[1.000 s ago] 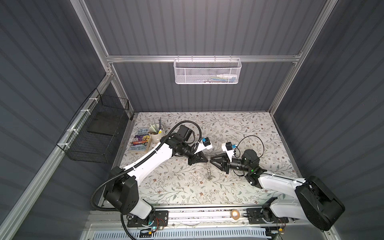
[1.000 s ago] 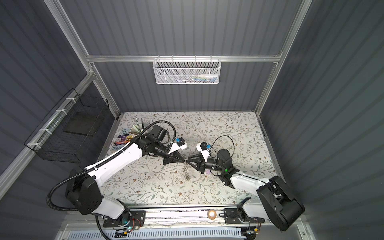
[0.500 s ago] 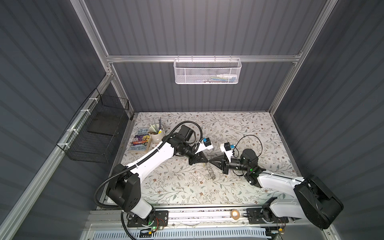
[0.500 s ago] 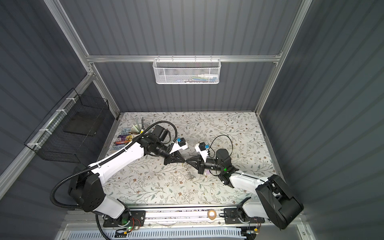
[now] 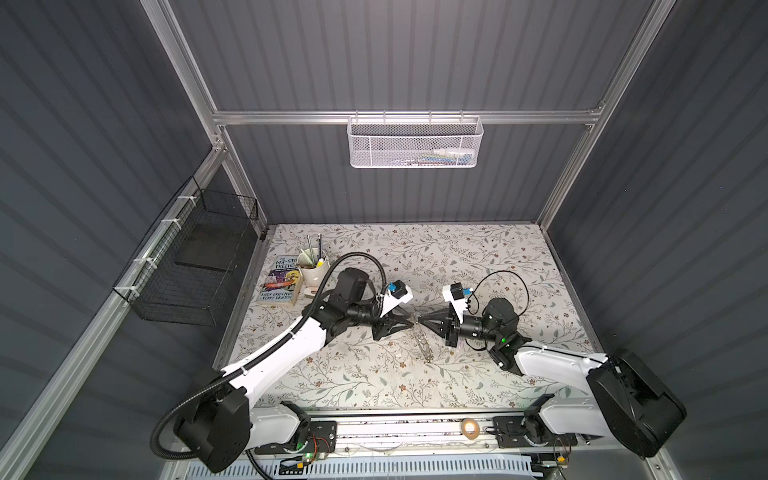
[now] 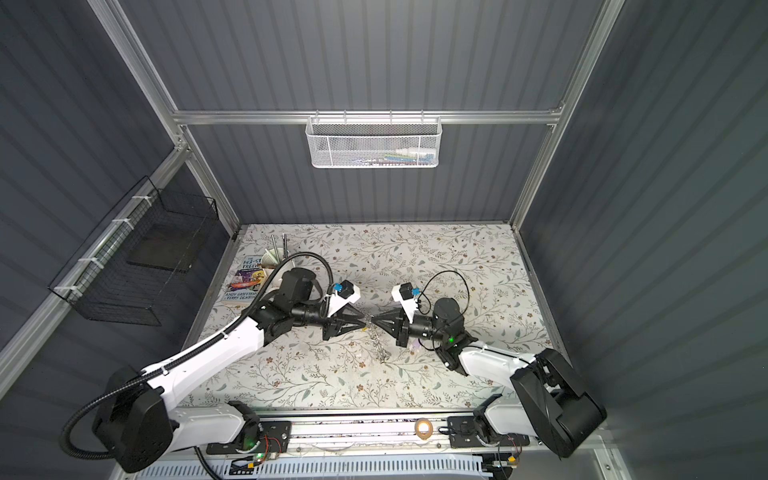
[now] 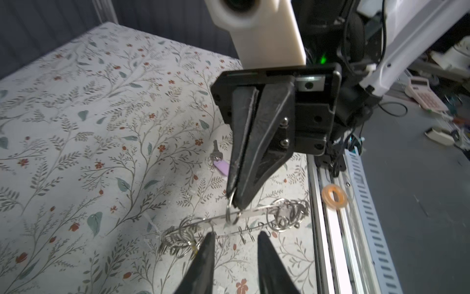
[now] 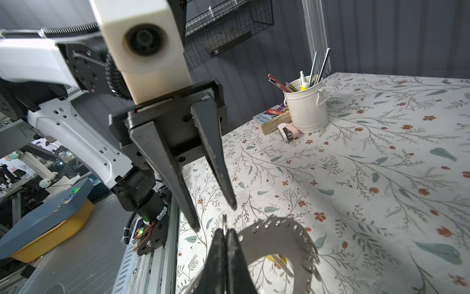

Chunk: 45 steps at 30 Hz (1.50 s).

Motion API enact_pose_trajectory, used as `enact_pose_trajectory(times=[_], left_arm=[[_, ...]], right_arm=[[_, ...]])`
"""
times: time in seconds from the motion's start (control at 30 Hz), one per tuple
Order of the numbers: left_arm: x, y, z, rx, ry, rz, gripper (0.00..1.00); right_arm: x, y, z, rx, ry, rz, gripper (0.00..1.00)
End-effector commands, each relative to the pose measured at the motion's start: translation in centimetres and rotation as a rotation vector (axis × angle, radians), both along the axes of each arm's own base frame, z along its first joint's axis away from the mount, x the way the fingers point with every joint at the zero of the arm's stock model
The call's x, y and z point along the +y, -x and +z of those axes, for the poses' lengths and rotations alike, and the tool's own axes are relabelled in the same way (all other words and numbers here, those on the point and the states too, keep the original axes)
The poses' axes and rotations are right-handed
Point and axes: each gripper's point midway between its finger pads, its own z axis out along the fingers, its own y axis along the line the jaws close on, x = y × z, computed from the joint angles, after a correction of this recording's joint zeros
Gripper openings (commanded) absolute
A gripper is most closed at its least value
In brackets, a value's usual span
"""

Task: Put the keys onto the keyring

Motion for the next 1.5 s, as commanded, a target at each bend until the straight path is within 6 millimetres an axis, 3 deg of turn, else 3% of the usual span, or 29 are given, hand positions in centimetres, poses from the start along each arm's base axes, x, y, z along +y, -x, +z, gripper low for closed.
enact_pose_trajectory(times=[0.0, 0.1, 0.23, 0.37, 0.73, 1.17, 1.47], left_arm=[[0.1, -1.3, 3.3, -0.064, 0.189, 0.094, 0.40], [0.4, -0.4, 3.5, -0.053, 0.264, 0.089, 0.46], [0.2, -0.4, 2.6, -0.027, 0.303, 0.097, 0.47], [-0.8, -0.1, 2.3, -0.004, 0.330, 0.061, 0.44], [-1.4, -0.1, 1.6, 0.024, 0.344, 0.039, 0.32], [-2.1, 0.6, 0.5, 0.061, 0.322, 0.001, 0.29], [-2.4, 0.7, 0.4, 0.067, 0.324, -0.007, 0.22]], right_arm=[[-0.1, 0.5, 1.1, -0.021, -0.052, 0.028, 0.00], [-0.1, 0.6, 1.4, -0.022, -0.067, 0.035, 0.00], [-0.1, 0.7, 1.6, -0.016, -0.082, 0.049, 0.00], [0.0, 0.8, 1.7, -0.011, -0.096, 0.065, 0.00], [-0.1, 0.8, 1.9, -0.006, -0.115, 0.070, 0.00], [-0.2, 0.5, 1.8, 0.002, -0.123, 0.063, 0.00], [-0.1, 0.5, 1.6, 0.011, -0.116, 0.069, 0.00]])
